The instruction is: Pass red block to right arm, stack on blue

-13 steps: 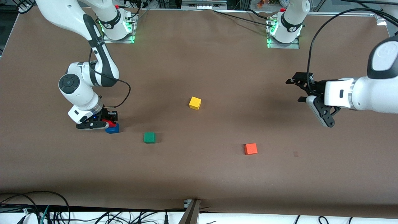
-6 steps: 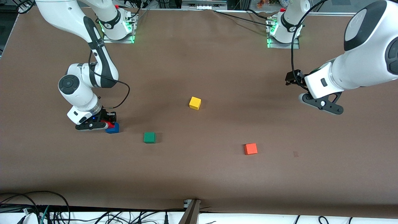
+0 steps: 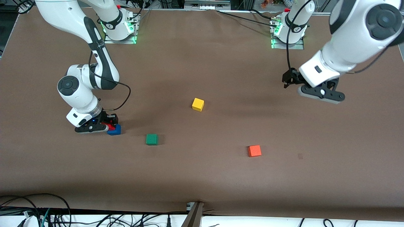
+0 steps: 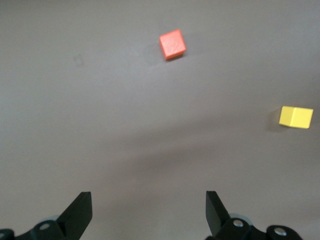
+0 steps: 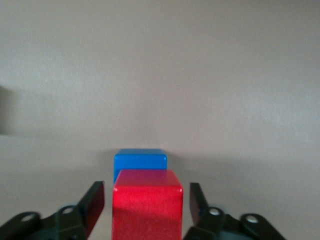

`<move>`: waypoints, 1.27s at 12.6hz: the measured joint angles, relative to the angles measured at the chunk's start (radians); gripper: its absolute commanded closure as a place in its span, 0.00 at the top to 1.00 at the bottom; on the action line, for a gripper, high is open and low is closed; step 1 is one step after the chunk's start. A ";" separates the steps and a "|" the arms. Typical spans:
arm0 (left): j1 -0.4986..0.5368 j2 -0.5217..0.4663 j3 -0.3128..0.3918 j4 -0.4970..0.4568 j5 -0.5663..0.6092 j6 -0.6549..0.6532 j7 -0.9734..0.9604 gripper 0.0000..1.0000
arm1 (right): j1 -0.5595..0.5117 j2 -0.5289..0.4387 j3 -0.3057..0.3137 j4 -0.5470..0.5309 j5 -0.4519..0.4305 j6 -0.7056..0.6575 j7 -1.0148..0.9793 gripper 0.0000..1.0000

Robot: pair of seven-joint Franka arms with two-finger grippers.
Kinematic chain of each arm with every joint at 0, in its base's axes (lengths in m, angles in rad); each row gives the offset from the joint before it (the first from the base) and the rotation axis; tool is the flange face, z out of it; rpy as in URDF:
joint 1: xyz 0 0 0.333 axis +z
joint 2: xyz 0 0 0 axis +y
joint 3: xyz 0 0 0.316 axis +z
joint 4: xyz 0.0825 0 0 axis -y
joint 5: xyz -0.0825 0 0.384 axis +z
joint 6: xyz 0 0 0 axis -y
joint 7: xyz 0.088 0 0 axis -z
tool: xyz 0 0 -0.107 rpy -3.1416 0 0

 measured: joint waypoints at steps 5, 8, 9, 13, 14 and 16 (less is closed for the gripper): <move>0.056 -0.078 0.032 0.030 0.000 -0.082 0.003 1.00 | 0.000 -0.001 0.000 0.137 0.000 -0.167 -0.005 1.00; 0.099 -0.076 0.039 0.045 0.000 -0.097 0.005 1.00 | 0.000 -0.008 -0.004 0.279 0.000 -0.395 -0.005 1.00; 0.100 -0.075 0.039 0.046 0.000 -0.098 0.005 1.00 | 0.000 -0.016 -0.009 0.324 0.000 -0.485 -0.005 1.00; 0.041 -0.075 0.122 0.050 0.000 -0.098 0.018 1.00 | -0.002 -0.048 -0.050 0.532 0.000 -0.853 -0.011 1.00; -0.015 -0.075 0.192 0.050 0.000 -0.098 0.023 1.00 | -0.004 -0.060 -0.056 0.562 0.000 -0.904 -0.011 1.00; -0.079 -0.069 0.264 0.062 0.000 -0.098 0.036 1.00 | -0.012 -0.104 -0.050 0.587 0.000 -0.971 -0.011 1.00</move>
